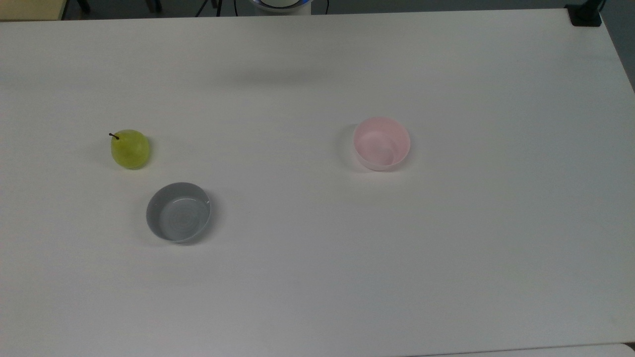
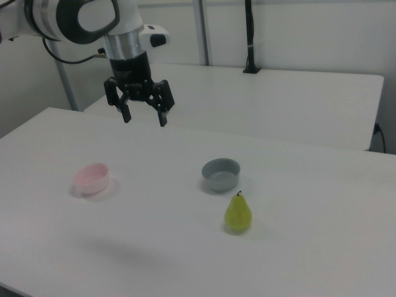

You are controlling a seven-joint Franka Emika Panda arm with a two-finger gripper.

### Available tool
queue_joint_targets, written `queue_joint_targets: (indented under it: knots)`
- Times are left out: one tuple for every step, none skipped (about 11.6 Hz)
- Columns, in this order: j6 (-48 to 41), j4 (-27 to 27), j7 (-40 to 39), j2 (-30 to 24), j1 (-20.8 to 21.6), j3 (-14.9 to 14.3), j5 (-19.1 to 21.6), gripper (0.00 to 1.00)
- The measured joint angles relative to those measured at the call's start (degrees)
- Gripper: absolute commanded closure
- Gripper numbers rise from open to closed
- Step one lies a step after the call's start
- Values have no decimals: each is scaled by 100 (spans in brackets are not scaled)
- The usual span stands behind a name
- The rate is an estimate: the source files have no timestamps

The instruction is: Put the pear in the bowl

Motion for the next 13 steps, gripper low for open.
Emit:
queue_joint_targets:
  knots:
    - [-4, -6, -552, 17, -123, -15, -6, 0]
    - [-4, -9, -1047, 60, -260, -28, -31, 0]
    - [22, -6, -1434, 136, -382, -87, -117, 0]
    - [105, -5, -1670, 229, -468, -176, -244, 0]
    - [214, -6, -1770, 352, -565, -231, -362, 0]
    - [458, -12, -1822, 515, -657, -269, -406, 0]
    - [810, -38, -1834, 715, -741, -320, -412, 0]
    - [1098, -73, -1845, 922, -795, -376, -412, 0]
    - [1373, -90, -1847, 1146, -811, -441, -412, 0]
    - [1647, -115, -1847, 1349, -839, -468, -411, 0]
    - [1924, -180, -1847, 1520, -866, -476, -408, 0]
    - [2259, -299, -1847, 1651, -870, -483, -373, 0]
    - [2613, -436, -1846, 1774, -870, -483, -361, 0]
